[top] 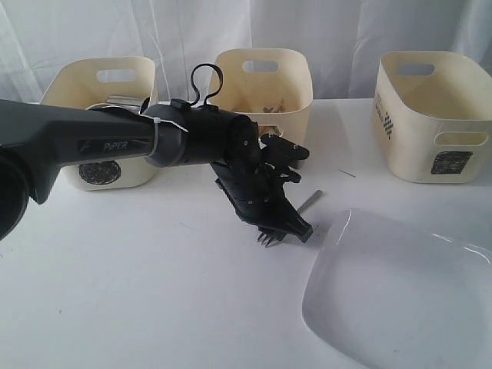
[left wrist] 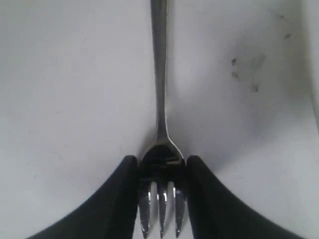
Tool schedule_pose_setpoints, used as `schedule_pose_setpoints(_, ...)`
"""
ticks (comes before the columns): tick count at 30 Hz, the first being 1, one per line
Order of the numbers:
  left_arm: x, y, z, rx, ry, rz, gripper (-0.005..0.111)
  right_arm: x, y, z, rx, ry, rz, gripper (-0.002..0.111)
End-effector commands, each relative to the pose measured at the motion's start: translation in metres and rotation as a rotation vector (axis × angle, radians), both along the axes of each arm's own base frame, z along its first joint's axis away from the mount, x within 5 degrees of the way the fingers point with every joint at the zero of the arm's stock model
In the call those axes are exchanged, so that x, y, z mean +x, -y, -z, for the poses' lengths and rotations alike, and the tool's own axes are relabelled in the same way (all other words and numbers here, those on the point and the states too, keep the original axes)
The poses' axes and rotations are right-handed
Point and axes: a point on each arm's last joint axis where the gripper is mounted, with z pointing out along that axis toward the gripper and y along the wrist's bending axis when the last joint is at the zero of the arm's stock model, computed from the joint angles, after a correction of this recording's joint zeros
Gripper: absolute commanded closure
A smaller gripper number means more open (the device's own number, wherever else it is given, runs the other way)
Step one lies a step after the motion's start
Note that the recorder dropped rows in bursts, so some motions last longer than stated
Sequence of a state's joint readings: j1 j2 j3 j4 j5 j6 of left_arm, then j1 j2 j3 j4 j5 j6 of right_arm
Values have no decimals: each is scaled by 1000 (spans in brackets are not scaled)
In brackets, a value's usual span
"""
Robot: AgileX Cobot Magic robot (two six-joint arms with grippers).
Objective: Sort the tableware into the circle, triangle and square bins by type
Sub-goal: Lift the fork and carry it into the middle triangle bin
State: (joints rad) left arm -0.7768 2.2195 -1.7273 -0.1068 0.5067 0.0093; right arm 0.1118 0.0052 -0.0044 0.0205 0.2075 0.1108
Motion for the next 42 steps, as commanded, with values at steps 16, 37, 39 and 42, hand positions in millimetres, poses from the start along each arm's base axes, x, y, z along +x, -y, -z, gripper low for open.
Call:
schedule_pose_setpoints(16,-9,-9,-61,-51,77,10,107,0,0,1,-7,5,3,108)
schedule_pose_setpoints(37,-6,-26,-179,-270,665,103,107,0,0,1,-7,5,3,108)
schedule_pose_setpoints(39,5,-29,-174,-285,670,66,107,0,0,1,-7,5,3,108)
schedule_pose_setpoints(42,22,-39,-166,-310,660,-13,107,0,0,1,-7,5,3,108)
